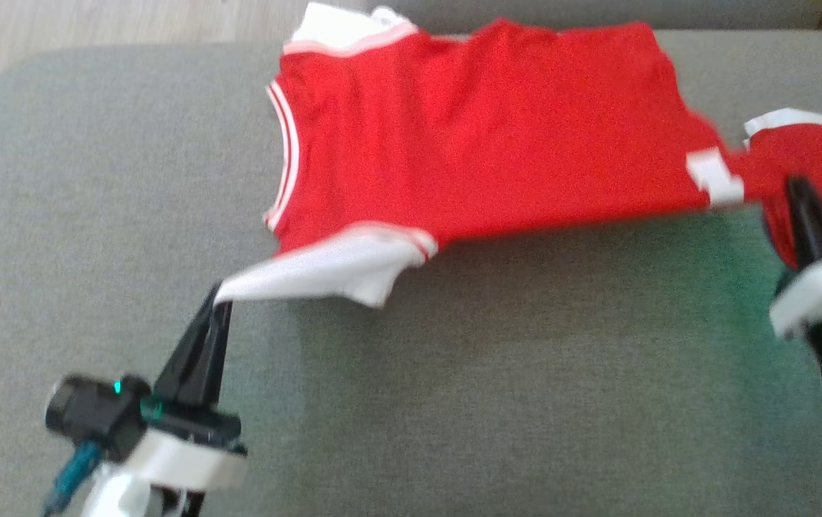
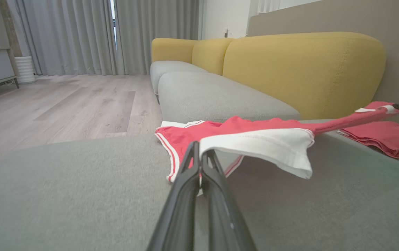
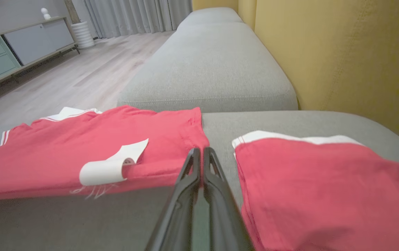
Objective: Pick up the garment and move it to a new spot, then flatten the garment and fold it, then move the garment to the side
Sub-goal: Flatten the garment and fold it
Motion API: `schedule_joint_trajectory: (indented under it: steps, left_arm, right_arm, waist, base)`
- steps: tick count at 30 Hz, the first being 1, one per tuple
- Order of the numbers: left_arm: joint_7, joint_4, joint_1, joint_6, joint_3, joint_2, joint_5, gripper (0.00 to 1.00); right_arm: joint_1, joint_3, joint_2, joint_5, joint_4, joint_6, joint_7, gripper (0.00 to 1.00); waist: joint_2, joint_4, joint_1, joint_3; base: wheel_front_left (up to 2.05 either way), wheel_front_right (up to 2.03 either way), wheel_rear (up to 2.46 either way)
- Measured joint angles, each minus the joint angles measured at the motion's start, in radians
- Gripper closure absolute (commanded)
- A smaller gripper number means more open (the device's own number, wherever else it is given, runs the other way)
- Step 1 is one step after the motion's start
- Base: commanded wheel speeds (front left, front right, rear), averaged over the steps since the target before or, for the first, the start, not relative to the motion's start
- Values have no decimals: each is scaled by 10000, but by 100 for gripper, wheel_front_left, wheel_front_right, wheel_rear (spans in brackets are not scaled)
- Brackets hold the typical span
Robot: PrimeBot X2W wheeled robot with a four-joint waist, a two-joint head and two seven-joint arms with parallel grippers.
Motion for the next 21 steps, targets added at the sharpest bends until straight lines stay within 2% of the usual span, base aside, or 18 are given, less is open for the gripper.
schedule_joint_trajectory:
  steps: [8, 15, 21]
  left_arm:
    - [0, -462, 1592, -4, 372, -518, 2, 100]
    - [0, -1055, 2563, -10, 627, -554, 44, 100]
    - [0, -1127, 2710, -17, 616, -648, 44, 100]
  right_arm:
    - [2866, -1112, 454, -134, -2234, 0, 713, 100]
    - [5212, -1737, 1083, -384, -3946, 0, 1195, 100]
    - [5608, -2080, 1486, -648, -4380, 0, 1308, 100]
  waist:
    - [0, -103, 2, -586]
    - [0, 131, 3, -717]
    - [0, 192, 4, -551]
  base:
    - [0, 0, 0]
    - [0, 0, 0]
    - [0, 0, 0]
